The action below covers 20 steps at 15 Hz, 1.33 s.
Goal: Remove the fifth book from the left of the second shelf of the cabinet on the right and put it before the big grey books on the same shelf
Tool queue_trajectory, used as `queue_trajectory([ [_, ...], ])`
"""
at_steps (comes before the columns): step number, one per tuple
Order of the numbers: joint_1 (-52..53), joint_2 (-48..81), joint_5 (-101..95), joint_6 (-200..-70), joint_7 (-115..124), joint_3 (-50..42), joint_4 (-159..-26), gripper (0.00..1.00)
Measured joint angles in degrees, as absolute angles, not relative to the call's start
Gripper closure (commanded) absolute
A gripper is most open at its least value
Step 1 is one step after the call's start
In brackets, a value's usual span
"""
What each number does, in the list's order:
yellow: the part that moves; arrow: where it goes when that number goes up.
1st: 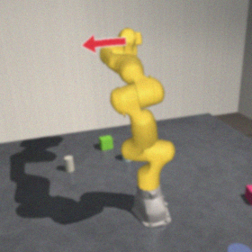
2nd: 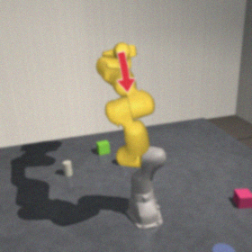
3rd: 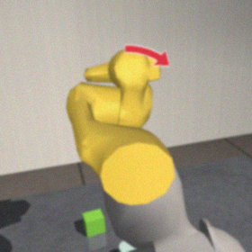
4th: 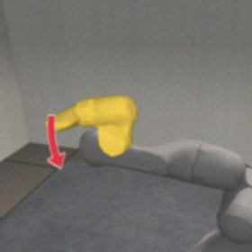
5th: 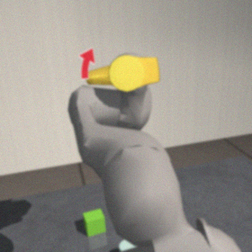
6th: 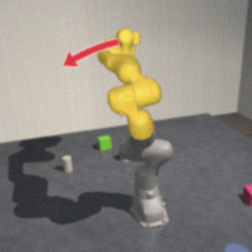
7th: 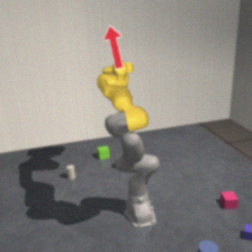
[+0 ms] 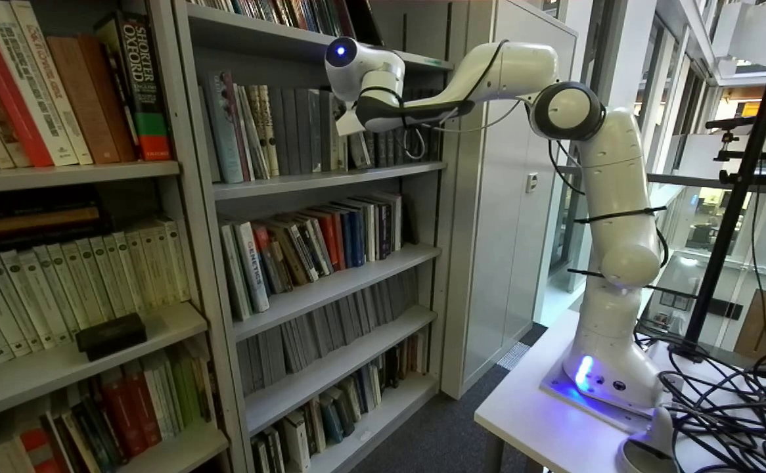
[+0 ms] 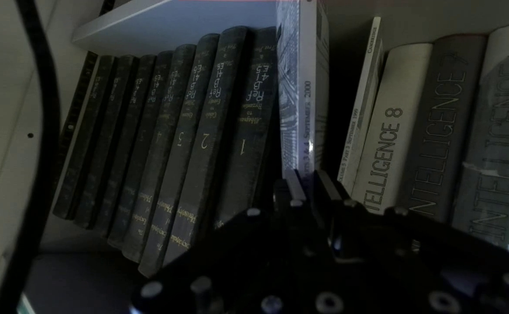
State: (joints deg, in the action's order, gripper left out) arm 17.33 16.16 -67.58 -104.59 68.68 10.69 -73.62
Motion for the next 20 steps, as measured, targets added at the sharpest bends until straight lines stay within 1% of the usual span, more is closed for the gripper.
queue_trajectory([
  [5,16.2,17.1,-65.8,-104.5,71.7,9.5,-72.8,0.97],
  [11,13.4,20.0,-61.2,-104.4,74.3,6.8,-68.2,0.97],
  [15,13.7,21.9,-59.9,-104.4,75.1,6.7,-65.5,0.97],
  [20,14.0,22.5,-59.8,-111.5,75.1,7.8,-65.4,0.97],
])
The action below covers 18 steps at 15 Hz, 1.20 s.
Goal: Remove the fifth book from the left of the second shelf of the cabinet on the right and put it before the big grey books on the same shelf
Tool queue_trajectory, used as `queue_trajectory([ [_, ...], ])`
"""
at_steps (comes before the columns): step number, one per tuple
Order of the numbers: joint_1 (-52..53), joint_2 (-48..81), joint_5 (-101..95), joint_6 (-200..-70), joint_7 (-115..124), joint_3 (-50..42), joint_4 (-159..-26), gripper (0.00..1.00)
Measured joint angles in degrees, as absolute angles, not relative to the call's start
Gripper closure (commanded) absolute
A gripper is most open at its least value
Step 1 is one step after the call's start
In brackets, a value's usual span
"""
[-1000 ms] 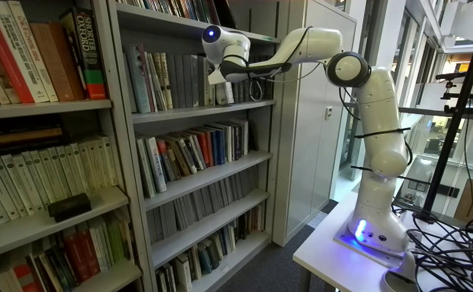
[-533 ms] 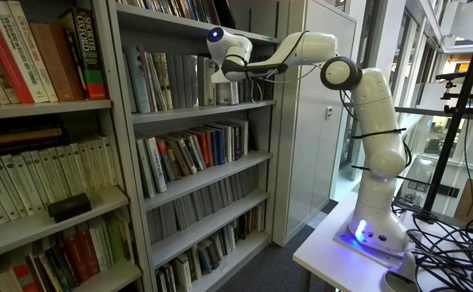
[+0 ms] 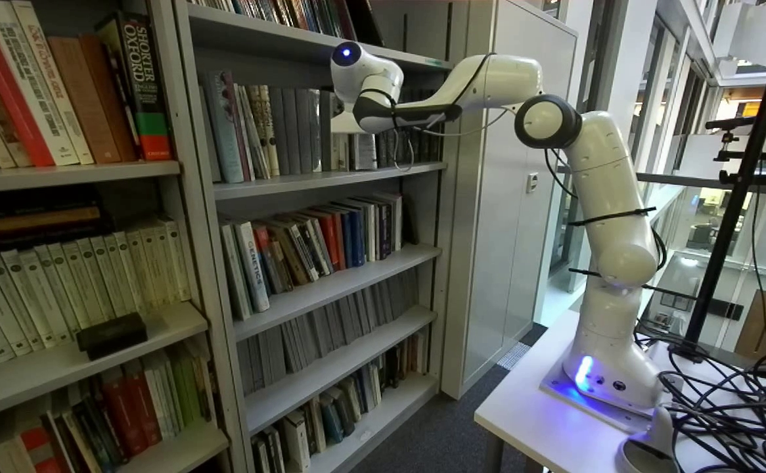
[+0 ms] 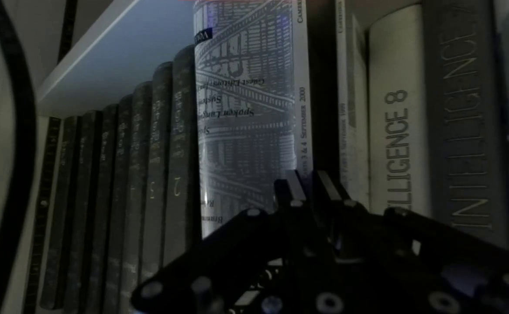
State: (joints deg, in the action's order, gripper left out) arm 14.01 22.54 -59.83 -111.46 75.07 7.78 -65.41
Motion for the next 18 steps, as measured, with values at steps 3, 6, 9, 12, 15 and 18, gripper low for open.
queue_trajectory([
  [3,13.8,23.2,-59.9,-115.7,74.9,7.7,-65.4,0.97],
  [6,13.3,23.4,-60.3,-117.9,74.7,7.2,-65.8,0.97],
  [9,13.2,23.4,-60.8,-118.2,74.7,6.4,-66.2,0.97],
  [12,13.1,23.5,-61.0,-118.2,74.7,5.3,-66.2,0.97],
  [15,12.8,24.0,-61.0,-118.9,74.7,4.5,-66.0,0.97],
  [18,12.7,25.2,-61.1,-120.3,74.7,4.3,-64.8,0.97],
])
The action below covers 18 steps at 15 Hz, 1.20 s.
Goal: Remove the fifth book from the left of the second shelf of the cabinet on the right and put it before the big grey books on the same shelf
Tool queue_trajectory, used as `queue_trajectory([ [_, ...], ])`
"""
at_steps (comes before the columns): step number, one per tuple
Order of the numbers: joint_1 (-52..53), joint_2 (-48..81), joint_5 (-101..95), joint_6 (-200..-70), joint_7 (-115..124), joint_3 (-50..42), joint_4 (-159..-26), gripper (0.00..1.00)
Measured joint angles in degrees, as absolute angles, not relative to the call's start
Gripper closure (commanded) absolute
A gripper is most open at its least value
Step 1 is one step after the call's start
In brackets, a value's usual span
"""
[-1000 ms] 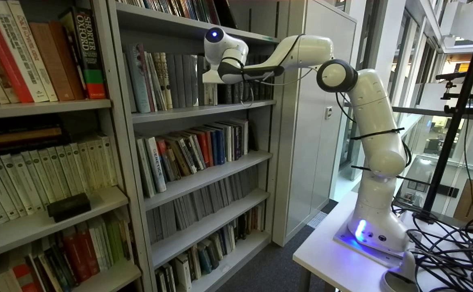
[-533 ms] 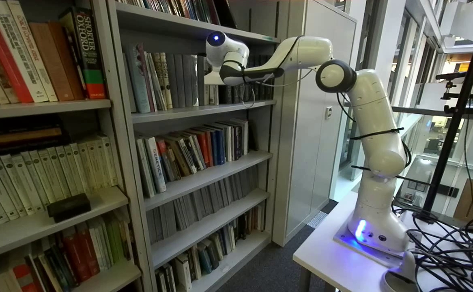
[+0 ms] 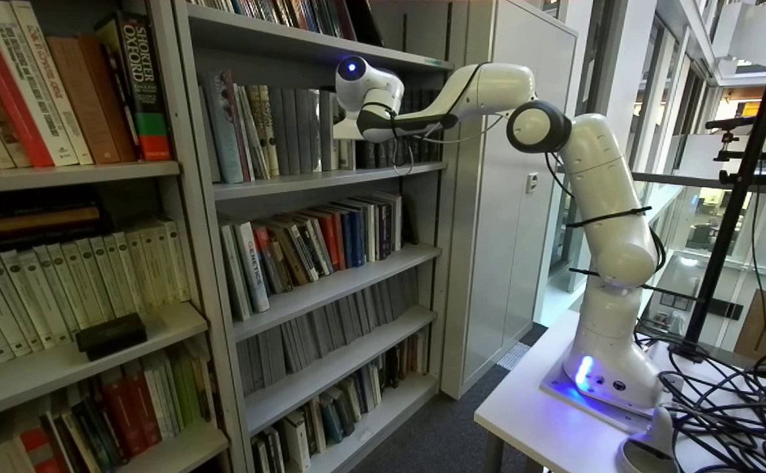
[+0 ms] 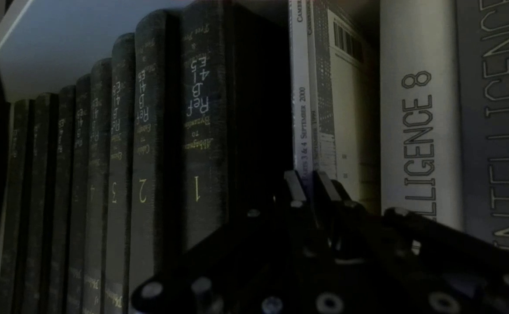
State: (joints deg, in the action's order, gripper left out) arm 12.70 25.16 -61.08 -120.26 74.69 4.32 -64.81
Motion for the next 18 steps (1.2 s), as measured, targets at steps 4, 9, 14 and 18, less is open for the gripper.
queue_trajectory([
  [4,12.7,26.6,-61.1,-120.8,74.7,4.3,-62.9,0.97],
  [9,12.7,27.5,-61.1,-120.9,74.7,4.3,-61.8,0.4],
  [14,12.6,27.7,-61.1,-120.8,74.2,4.3,-61.7,0.03],
  [18,12.6,26.7,-61.1,-120.8,70.9,3.9,-61.6,0.0],
])
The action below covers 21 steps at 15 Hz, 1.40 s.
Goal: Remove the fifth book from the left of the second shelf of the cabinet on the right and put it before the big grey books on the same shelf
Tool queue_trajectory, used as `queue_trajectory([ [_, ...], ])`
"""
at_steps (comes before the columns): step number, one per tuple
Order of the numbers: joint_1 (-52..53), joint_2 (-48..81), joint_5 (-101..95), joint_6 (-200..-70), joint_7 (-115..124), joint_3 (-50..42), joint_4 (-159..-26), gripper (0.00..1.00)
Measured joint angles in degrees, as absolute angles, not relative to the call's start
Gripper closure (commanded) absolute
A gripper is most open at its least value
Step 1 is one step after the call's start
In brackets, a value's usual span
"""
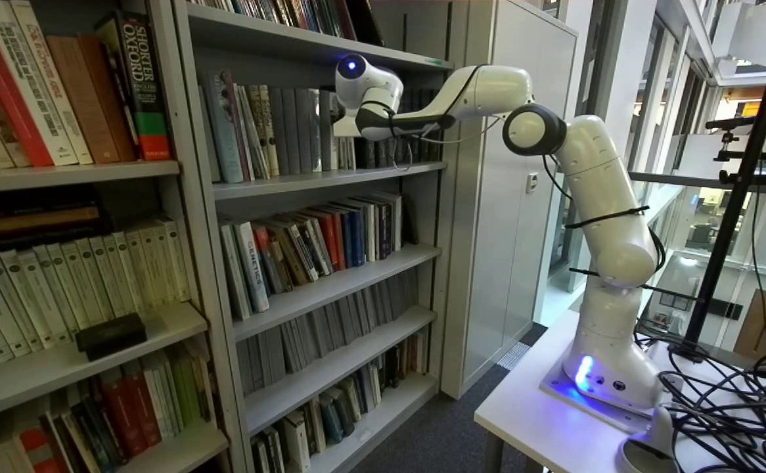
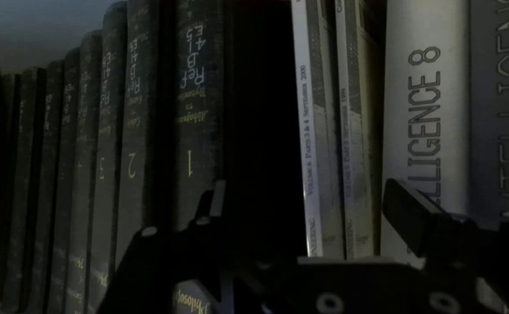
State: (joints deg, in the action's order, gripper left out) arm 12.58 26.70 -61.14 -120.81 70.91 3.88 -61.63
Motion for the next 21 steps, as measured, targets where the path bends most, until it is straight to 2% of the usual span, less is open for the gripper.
queue_trajectory([
  [4,12.6,24.0,-60.9,-117.8,65.4,3.8,-61.7,0.0],
  [11,13.6,20.0,-56.1,-100.4,48.1,4.6,-62.1,0.0],
  [21,13.2,18.1,-31.5,-87.5,30.6,6.9,-62.0,0.0],
])
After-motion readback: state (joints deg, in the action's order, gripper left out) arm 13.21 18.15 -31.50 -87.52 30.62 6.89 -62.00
